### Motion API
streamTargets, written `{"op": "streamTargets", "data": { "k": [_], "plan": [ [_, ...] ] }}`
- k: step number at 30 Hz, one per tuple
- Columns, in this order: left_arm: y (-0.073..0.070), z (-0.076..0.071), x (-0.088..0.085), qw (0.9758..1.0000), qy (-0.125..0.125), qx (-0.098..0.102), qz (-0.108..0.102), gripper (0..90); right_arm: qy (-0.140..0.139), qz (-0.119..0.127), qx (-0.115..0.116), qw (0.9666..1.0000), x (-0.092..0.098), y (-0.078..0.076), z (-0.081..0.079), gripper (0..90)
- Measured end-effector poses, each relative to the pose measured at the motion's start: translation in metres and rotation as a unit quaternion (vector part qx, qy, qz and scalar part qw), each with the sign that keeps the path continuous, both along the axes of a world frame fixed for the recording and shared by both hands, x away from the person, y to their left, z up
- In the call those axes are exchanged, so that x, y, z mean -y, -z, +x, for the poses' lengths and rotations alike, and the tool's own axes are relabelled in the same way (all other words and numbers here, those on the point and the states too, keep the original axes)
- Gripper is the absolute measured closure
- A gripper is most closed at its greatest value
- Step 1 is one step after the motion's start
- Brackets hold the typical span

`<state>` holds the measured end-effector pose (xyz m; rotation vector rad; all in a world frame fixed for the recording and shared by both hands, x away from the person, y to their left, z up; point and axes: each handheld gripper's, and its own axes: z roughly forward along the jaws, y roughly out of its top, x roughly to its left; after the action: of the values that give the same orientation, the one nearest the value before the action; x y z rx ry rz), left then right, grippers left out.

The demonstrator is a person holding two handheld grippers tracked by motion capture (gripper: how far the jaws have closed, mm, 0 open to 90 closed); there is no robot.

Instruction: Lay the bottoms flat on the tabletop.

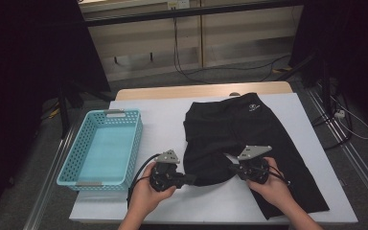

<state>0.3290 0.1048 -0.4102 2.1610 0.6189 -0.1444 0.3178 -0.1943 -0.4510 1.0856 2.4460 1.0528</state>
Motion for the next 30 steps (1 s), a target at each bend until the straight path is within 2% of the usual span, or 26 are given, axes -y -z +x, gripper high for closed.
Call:
{"op": "streamTargets", "data": {
  "k": [7, 12, 13, 14, 15, 16, 18, 21, 23, 27, 30],
  "plan": [
    [-0.002, -0.001, -0.002, 1.0, 0.003, -0.002, -0.005, 89.8, -0.002, 0.03, -0.004, 0.9995, 0.01, -0.015, -0.011, 90.0],
    [-0.003, -0.002, 0.0, 1.0, 0.007, -0.001, -0.005, 89.8, -0.001, 0.031, 0.003, 0.9995, 0.019, -0.02, -0.02, 90.0],
    [-0.003, -0.002, 0.0, 1.0, 0.007, -0.002, -0.003, 89.8, 0.0, 0.029, 0.007, 0.9996, 0.02, -0.018, -0.019, 84.9],
    [-0.002, -0.002, 0.001, 1.0, 0.006, -0.002, -0.003, 89.8, 0.005, 0.024, 0.013, 0.9996, 0.019, -0.016, -0.018, 75.8],
    [-0.001, -0.001, 0.001, 1.0, 0.006, -0.003, -0.001, 89.8, 0.013, 0.017, 0.014, 0.9997, 0.018, -0.013, -0.016, 71.9],
    [-0.001, -0.001, 0.0, 1.0, 0.007, -0.003, 0.0, 89.8, 0.012, 0.014, 0.009, 0.9998, 0.017, -0.01, -0.013, 71.5],
    [-0.001, -0.001, 0.0, 1.0, 0.006, -0.004, -0.001, 89.8, 0.001, 0.011, -0.005, 0.9999, 0.011, -0.004, -0.009, 64.8],
    [-0.001, 0.0, 0.0, 1.0, 0.003, -0.005, -0.002, 89.8, -0.011, -0.005, -0.01, 0.9999, 0.001, 0.0, -0.005, 55.9],
    [0.0, 0.001, -0.001, 1.0, 0.003, -0.006, -0.001, 89.8, -0.009, -0.014, 0.003, 0.9999, -0.004, 0.002, -0.004, 59.6],
    [0.001, 0.0, 0.0, 0.9999, 0.006, -0.009, -0.001, 89.8, -0.004, -0.02, 0.01, 0.9997, -0.003, 0.002, -0.003, 86.5],
    [-0.001, -0.002, 0.002, 0.9999, 0.011, -0.008, -0.001, 89.8, -0.002, -0.011, 0.0, 0.9999, 0.001, 0.001, -0.002, 89.0]
  ]
}}
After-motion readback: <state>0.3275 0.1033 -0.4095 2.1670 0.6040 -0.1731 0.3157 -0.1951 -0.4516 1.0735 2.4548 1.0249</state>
